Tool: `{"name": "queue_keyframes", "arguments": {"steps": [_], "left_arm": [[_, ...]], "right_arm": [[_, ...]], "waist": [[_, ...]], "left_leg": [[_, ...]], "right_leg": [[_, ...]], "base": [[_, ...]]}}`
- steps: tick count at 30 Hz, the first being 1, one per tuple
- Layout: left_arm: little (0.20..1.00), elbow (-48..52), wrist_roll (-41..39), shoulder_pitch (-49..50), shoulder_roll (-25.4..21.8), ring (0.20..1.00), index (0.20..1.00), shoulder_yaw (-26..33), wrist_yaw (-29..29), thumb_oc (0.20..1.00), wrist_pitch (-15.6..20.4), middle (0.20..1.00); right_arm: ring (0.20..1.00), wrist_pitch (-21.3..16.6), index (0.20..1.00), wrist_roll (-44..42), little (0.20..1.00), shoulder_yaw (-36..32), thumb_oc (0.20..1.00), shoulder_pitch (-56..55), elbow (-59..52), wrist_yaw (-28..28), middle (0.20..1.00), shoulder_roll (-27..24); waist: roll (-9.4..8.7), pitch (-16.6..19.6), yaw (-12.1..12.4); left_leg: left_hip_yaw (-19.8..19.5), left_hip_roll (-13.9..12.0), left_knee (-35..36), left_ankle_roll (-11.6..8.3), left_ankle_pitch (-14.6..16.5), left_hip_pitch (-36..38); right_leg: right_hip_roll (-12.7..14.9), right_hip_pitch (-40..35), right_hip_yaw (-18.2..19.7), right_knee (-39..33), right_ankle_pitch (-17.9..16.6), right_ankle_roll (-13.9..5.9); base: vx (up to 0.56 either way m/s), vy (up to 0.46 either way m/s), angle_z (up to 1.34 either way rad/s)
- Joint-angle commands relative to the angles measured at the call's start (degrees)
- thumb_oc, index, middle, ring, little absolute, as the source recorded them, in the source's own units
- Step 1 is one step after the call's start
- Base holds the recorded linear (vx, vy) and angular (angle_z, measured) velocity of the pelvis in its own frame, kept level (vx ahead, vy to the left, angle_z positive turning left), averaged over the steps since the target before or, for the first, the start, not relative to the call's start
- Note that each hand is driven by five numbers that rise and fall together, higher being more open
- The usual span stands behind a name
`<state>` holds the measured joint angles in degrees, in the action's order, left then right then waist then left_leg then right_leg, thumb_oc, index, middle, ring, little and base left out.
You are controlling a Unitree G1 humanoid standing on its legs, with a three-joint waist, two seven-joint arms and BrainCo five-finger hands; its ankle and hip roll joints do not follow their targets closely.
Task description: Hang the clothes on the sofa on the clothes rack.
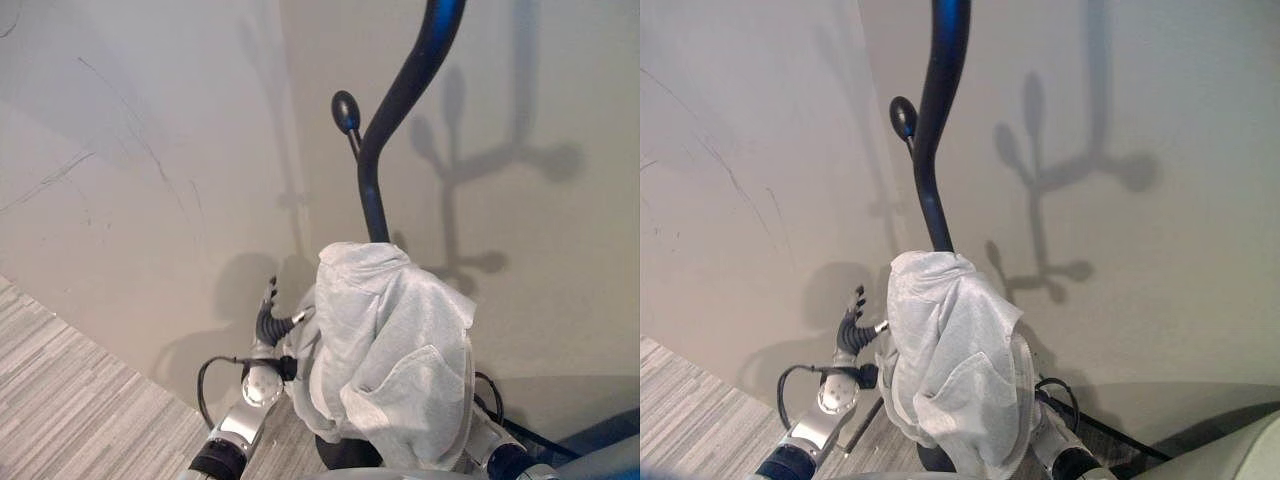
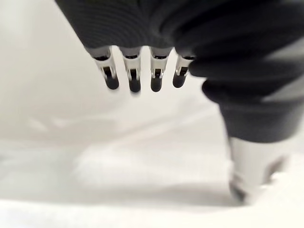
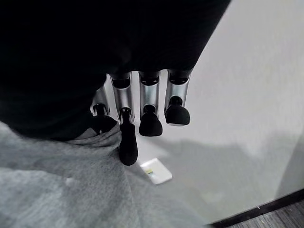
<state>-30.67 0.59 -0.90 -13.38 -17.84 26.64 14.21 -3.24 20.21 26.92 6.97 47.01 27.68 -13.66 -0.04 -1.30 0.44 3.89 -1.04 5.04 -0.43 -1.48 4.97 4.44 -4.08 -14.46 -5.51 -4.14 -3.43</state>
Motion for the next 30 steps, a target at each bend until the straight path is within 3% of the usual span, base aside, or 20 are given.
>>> {"name": "queue_keyframes", "arguments": {"steps": [1, 7, 8, 20, 25, 29, 30], "left_arm": [[1.000, -3.54, -4.11, -1.64, -0.71, 1.000, 1.000, -0.08, -2.22, 1.000, 2.67, 1.000], [1.000, -8.61, -12.66, 1.25, 1.23, 1.000, 1.000, 2.00, -5.54, 1.000, 3.23, 1.000], [1.000, -9.80, -16.91, 1.91, 2.22, 1.000, 1.000, 3.07, -6.91, 1.000, 3.06, 1.000], [1.000, -19.45, -18.95, 0.68, 4.20, 1.000, 1.000, 4.61, -9.18, 1.000, 1.13, 1.000], [1.000, -18.93, -16.60, 1.35, 4.31, 1.000, 1.000, 2.94, -10.59, 1.000, 0.35, 1.000], [1.000, -20.25, -17.31, 1.57, 5.20, 1.000, 1.000, 2.70, -11.33, 1.000, -0.27, 1.000], [1.000, -22.99, -18.63, 1.07, 6.04, 1.000, 1.000, 3.19, -12.03, 1.000, -0.97, 1.000]], "right_arm": [[0.200, -0.54, 0.200, -0.22, 0.200, 2.34, 0.200, 1.81, 4.93, -0.71, 0.200, -1.66], [0.200, -0.29, 0.200, -0.07, 0.200, 3.17, 0.200, 1.06, 8.12, -1.43, 0.200, -0.45], [0.200, 0.11, 0.200, 0.48, 0.200, 3.58, 0.200, 0.81, 9.19, -2.01, 0.200, -0.22], [0.200, 4.17, 0.200, 5.09, 0.200, 4.28, 0.200, 0.58, 25.87, -4.65, 0.200, 1.40], [0.200, 5.72, 0.200, 4.31, 0.200, 0.81, 0.200, -1.36, 29.98, -5.26, 0.200, -0.70], [0.200, 5.93, 0.200, 0.49, 0.200, -2.25, 0.200, -1.50, 31.30, -5.27, 0.200, -0.81], [1.000, 5.90, 1.000, -1.28, 1.000, -3.38, 1.000, -1.49, 31.31, -5.12, 1.000, -0.93]], "waist": [[-0.69, -1.73, 0.49], [-0.34, -1.87, 1.08], [-0.29, -1.81, 1.35], [0.71, -2.45, 2.10], [5.06, -4.87, 1.11], [6.84, -4.68, 0.23], [7.01, -4.49, -0.30]], "left_leg": [[3.21, -3.83, -0.04, -4.12, -2.16, -1.57], [2.72, -3.44, -0.04, -3.89, -1.87, -1.61], [2.46, -3.25, -0.04, -3.76, -1.71, -1.59], [1.88, -2.15, -0.04, -3.33, -1.07, -2.13], [1.69, -0.37, -0.04, -2.91, -1.51, -4.23], [1.99, -0.02, -0.04, -2.85, -1.43, -4.29], [2.27, -0.06, -0.04, -2.84, -1.26, -4.08]], "right_leg": [[0.41, -3.11, -0.36, 0.51, 4.87, -2.12], [0.74, -3.29, -0.76, 0.51, 4.94, -2.16], [0.88, -3.35, -0.89, 0.51, 4.94, -2.18], [2.04, -2.80, -1.25, 0.51, 4.48, -2.73], [3.94, -0.56, -1.40, 0.51, 3.36, -3.40], [4.44, -0.63, -1.65, 0.51, 3.31, -3.71], [4.53, -0.79, -1.44, 0.51, 3.25, -3.86]], "base": [[-0.01, 0.041, 0.11], [0.00, 0.033, 0.03], [0.01, 0.034, 0.01], [0.00, 0.005, 0.01], [-0.05, 0.074, 0.10], [0.01, 0.076, 0.03], [0.03, 0.059, 0.05]]}}
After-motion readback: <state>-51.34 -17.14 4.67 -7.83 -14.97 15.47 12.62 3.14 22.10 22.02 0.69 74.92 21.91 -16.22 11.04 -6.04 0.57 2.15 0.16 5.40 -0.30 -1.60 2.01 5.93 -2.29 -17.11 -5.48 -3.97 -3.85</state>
